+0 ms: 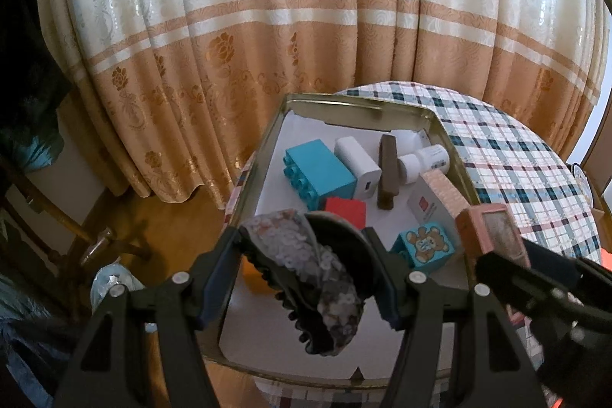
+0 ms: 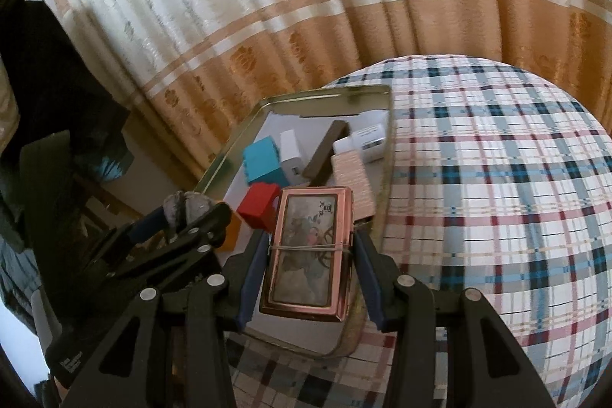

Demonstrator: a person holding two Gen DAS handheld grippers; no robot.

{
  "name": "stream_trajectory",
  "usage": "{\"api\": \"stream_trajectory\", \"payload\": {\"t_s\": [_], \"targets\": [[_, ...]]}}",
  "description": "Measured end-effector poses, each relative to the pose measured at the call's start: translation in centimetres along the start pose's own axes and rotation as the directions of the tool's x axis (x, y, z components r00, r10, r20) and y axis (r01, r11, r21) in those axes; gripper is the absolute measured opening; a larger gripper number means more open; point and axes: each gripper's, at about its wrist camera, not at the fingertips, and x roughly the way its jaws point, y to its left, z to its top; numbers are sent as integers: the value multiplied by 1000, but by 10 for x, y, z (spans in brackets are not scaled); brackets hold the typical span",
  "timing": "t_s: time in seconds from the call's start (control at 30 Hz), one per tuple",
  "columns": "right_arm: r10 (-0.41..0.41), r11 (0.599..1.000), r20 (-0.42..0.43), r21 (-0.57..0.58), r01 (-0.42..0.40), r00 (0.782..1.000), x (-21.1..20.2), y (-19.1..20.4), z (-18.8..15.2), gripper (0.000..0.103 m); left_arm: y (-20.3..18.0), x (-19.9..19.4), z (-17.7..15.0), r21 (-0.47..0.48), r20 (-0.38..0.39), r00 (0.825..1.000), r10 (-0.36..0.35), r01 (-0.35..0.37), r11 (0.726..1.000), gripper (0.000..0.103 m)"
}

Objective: Organize rigid objects
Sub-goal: 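Lower the knit hat and picture frame into the tray and open both grippers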

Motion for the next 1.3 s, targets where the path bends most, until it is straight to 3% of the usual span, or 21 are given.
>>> {"api": "stream_trajectory", "payload": {"t_s": [0.53,0.77,0.97,1.13,1.3], "targets": [[3,999,-25,-32,-3,1000,12,7,-3,49,8,4,-3,-5,-14,1000,13,-13,1000,64],[-19,1000,20,-16,19,1000,11,-2,27,49,12,3,12,-11,13,1000,7,-6,1000,64],[-31,999,33,13,31,999,19,-9,63,49,8,14,44,8,24,1000,-6,6,1000,64],[-11,1000,-4,-16,11,1000,33,1,58,49,9,23,55,9,17,1000,-4,4,1000,64],[-7,1000,-30,10,8,1000,51,-3,59,49,7,22,44,15,-9,1000,-18,19,1000,63]]}}
